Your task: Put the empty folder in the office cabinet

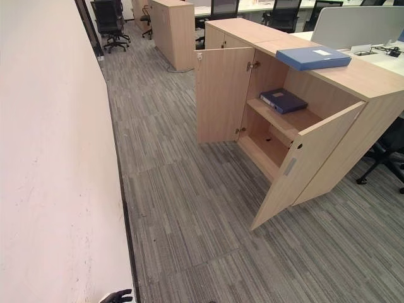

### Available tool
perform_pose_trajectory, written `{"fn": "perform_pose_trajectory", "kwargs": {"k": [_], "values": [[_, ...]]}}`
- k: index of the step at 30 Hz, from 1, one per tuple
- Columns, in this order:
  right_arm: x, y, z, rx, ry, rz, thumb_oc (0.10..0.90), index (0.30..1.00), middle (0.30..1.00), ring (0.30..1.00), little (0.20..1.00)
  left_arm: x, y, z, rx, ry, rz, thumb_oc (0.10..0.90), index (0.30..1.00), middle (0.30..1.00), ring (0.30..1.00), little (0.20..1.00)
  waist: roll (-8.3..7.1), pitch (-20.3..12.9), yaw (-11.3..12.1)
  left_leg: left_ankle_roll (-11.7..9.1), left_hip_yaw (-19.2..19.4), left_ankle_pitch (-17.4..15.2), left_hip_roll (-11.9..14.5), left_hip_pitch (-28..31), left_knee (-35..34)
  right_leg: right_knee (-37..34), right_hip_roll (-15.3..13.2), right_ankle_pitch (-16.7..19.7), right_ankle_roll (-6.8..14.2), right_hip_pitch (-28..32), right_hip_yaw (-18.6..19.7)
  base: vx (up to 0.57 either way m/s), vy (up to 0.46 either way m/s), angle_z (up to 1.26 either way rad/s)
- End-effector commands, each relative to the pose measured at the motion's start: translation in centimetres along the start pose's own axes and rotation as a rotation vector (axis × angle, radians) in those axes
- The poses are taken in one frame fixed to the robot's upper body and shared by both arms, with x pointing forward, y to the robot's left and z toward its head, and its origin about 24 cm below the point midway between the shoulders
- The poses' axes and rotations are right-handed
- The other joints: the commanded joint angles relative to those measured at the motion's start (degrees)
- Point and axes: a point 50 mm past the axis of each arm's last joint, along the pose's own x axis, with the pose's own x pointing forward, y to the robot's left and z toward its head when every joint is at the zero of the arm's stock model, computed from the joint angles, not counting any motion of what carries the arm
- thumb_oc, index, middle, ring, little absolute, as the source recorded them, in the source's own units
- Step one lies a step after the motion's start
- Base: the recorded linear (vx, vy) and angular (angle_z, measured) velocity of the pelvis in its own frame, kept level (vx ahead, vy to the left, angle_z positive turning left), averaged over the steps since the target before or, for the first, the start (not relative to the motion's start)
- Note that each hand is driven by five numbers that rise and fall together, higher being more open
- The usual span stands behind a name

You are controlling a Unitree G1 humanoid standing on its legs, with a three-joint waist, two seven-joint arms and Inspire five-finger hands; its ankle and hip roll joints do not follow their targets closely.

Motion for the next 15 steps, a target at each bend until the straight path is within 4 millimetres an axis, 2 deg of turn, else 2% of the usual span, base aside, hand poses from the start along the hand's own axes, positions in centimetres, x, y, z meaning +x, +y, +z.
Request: {"fn": "perform_pose_trajectory", "kwargs": {"k": [1, 2, 3, 5, 6, 8, 11, 13, 14, 15], "values": [[0.1, -2.7, 1.0, -0.037, -0.014, -0.076, 0.8, 0.9, 0.9, 0.9, 0.9, 0.6, 0.7, 2.9, 0.037, -0.073, 0.01, 0.8, 0.9, 0.9, 0.9, 0.9, -0.62, 2.36, 0.53, -3.28, -6.21, -3.76, 1.86, -1.93, 5.07, 3.47, 0.58, -6.98, 2.56, 0.73, 3.15, 0.02, -0.068, 0.01], [0.1, -2.8, 1.0, -0.033, -0.012, -0.08, 0.8, 0.9, 0.9, 0.9, 0.9, 0.6, 0.7, 3.2, 0.033, -0.08, 0.012, 0.8, 0.9, 0.9, 0.9, 0.9, -0.69, 3.09, 0.44, -3.86, -6.06, -5.04, 1.89, -2.93, 8.21, 3.76, 0.58, -7.68, 2.32, 1.04, 3.29, 0.02, -0.068, 0.0], [0.1, -2.8, 1.0, -0.033, -0.012, -0.08, 0.8, 0.9, 0.9, 0.9, 0.9, 0.6, 0.7, 3.2, 0.033, -0.08, 0.012, 0.8, 0.9, 0.9, 0.9, 0.9, -0.68, 3.06, 0.43, -3.86, -6.07, -5.12, 1.89, -3.06, 8.38, 3.79, 0.59, -7.69, 2.32, 0.97, 3.27, 0.01, -0.081, 0.02], [0.1, -3.1, 0.8, -0.019, -0.011, -0.085, 0.8, 0.9, 0.9, 0.9, 0.9, 0.6, 0.8, 3.5, 0.029, -0.093, 0.011, 0.8, 0.9, 0.9, 0.9, 0.9, -0.86, 3.9, 0.28, -5.14, -5.32, -5.71, 1.95, -5.64, 13.18, 4.27, 0.54, -8.04, 1.94, 0.95, 3.28, -0.04, -0.083, 0.08], [0.1, -3.5, 1.3, 0.002, -0.03, -0.102, 0.8, 0.9, 0.9, 0.9, 0.9, 0.7, 0.9, 4.8, 0.03, -0.13, 0.016, 0.8, 0.9, 0.9, 0.9, 0.9, -1.27, 5.83, -0.11, -7.47, -2.96, -1.65, 2.82, -10.99, 21.65, 4.63, -0.32, -7.84, 1.55, 1.55, 2.66, -0.04, -0.105, 0.14], [0.1, -3.8, 1.2, 0.01, -0.023, -0.11, 0.8, 0.9, 0.9, 0.9, 0.9, 0.7, 1.1, 5.0, 0.015, -0.136, 0.028, 0.8, 0.9, 0.9, 0.9, 0.9, -1.72, 6.29, -0.37, -7.67, -1.28, 0.68, 4.19, -14.61, 28.6, 4.86, -0.86, -8.1, 0.98, 2.0, 2.39, 0.0, -0.081, 0.31], [0.0, -4.0, 0.7, 0.019, -0.005, -0.116, 0.8, 0.9, 0.9, 0.9, 0.9, 0.8, 1.2, 5.2, -0.002, -0.141, 0.038, 0.8, 0.9, 0.9, 0.9, 0.9, -1.97, 6.49, -0.15, -7.02, 0.25, 1.93, 4.99, -17.89, 29.81, 4.8, -1.33, -8.56, 0.59, 3.06, 2.04, 0.11, -0.045, 0.12], [0.0, -4.3, 0.2, 0.033, 0.012, -0.123, 0.8, 0.9, 0.9, 0.9, 0.9, 0.7, 1.2, 5.2, -0.009, -0.14, 0.035, 0.8, 0.9, 0.9, 0.9, 0.9, -1.74, 6.22, 0.57, -6.33, 0.89, 1.23, 4.82, -19.91, 24.67, 4.32, -1.35, -9.52, 0.79, 4.4, 2.0, 0.29, 0.018, -0.07], [0.0, -4.6, 0.0, 0.043, 0.02, -0.129, 0.8, 0.9, 0.9, 0.9, 0.9, 0.7, 1.0, 4.5, 0.0, -0.122, 0.03, 0.8, 0.9, 0.9, 0.9, 0.9, -0.47, 6.12, 1.71, -6.05, -0.11, 4.28, 4.71, -20.8, 15.91, 4.0, -0.52, -11.24, 1.02, 6.34, 2.9, 0.32, 0.058, 0.04], [-0.1, -4.6, 0.0, 0.043, 0.021, -0.129, 0.8, 0.9, 0.9, 0.9, 0.9, 0.7, 1.0, 4.5, 0.001, -0.121, 0.029, 0.8, 0.9, 0.9, 0.9, 0.9, -0.75, 6.28, 1.7, -6.02, 0.01, 4.51, 4.39, -20.15, 15.26, 4.07, -0.84, -11.5, 1.04, 6.67, 2.86, 0.36, 0.081, 0.1]]}}
